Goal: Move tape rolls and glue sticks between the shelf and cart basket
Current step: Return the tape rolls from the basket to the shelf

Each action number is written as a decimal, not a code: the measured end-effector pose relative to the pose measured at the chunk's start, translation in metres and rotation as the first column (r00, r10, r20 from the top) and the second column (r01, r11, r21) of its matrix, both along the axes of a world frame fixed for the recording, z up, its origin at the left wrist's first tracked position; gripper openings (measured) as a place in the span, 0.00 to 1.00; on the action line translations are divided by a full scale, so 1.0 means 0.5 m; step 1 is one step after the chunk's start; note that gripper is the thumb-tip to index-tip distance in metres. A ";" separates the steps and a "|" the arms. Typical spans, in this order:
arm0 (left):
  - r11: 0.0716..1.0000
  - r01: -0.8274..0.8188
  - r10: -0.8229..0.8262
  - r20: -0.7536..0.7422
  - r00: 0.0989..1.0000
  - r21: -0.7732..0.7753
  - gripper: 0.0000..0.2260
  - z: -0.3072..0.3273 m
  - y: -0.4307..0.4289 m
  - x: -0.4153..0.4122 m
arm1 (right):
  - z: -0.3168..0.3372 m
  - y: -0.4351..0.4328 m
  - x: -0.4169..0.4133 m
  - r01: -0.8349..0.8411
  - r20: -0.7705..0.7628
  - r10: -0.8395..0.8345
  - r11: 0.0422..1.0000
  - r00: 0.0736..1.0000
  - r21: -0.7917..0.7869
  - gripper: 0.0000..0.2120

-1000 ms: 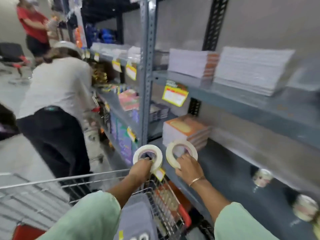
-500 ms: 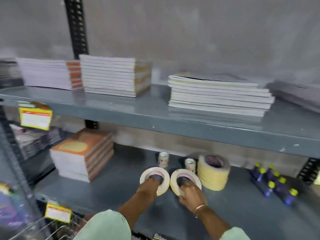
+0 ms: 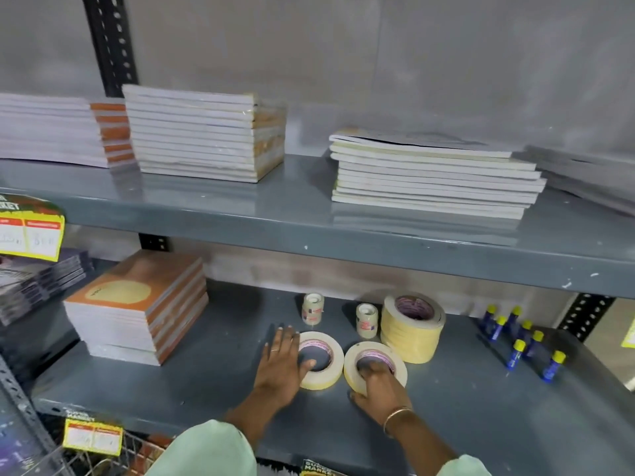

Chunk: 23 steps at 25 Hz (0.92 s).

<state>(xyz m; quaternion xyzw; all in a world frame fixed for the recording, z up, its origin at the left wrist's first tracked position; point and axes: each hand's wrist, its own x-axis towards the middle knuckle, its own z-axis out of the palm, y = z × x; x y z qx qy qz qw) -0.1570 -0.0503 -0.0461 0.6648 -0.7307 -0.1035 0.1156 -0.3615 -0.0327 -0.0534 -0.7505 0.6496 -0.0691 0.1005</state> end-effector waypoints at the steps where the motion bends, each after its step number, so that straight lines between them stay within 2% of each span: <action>1: 0.999 -0.032 0.032 0.004 0.999 0.002 0.30 -0.014 -0.003 0.020 | 0.000 -0.004 0.003 0.011 0.005 -0.011 1.000 1.000 0.000 0.25; 5: 0.996 -0.087 0.087 0.023 0.996 0.007 0.30 -0.048 0.003 0.077 | 0.011 -0.012 0.020 0.086 0.063 -0.085 0.996 0.994 -0.022 0.23; 6: 0.996 -0.088 0.088 0.021 0.996 -0.004 0.36 -0.052 0.008 0.085 | 0.015 -0.012 0.025 0.108 0.093 -0.103 0.993 0.990 -0.044 0.23; 8: 0.996 -0.086 0.086 -0.008 0.996 -0.019 0.57 -0.066 0.010 0.097 | 0.025 -0.011 0.042 0.117 0.135 -0.103 0.988 0.985 -0.099 0.21; 9: 0.995 -0.096 0.095 -0.024 0.995 -0.025 0.61 -0.074 0.008 0.102 | 0.030 -0.014 0.054 0.095 0.137 -0.077 0.987 0.988 -0.132 0.21; 10: 0.994 -0.104 0.103 -0.033 0.994 -0.018 0.61 -0.079 0.006 0.104 | 0.035 -0.019 0.067 0.060 0.132 -0.039 0.986 0.990 -0.157 0.22; 11: 0.994 -0.110 0.110 -0.047 0.993 -0.009 0.57 -0.085 0.005 0.104 | 0.041 -0.027 0.085 0.016 0.124 0.004 0.986 0.992 -0.164 0.23; 14: 0.994 -0.106 0.106 -0.043 0.993 0.008 0.31 -0.096 -0.005 0.106 | 0.052 -0.054 0.141 -0.103 0.070 0.113 0.986 0.991 -0.132 0.25; 18: 0.994 -0.110 0.110 -0.037 0.993 0.005 0.28 -0.102 -0.003 0.107 | 0.048 -0.070 0.196 -0.205 -0.035 0.204 0.979 0.978 -0.010 0.24; 23: 0.994 -0.106 0.106 -0.021 0.994 -0.012 0.28 -0.108 -0.005 0.107 | 0.037 -0.062 0.204 -0.176 -0.050 0.176 0.984 0.983 0.006 0.27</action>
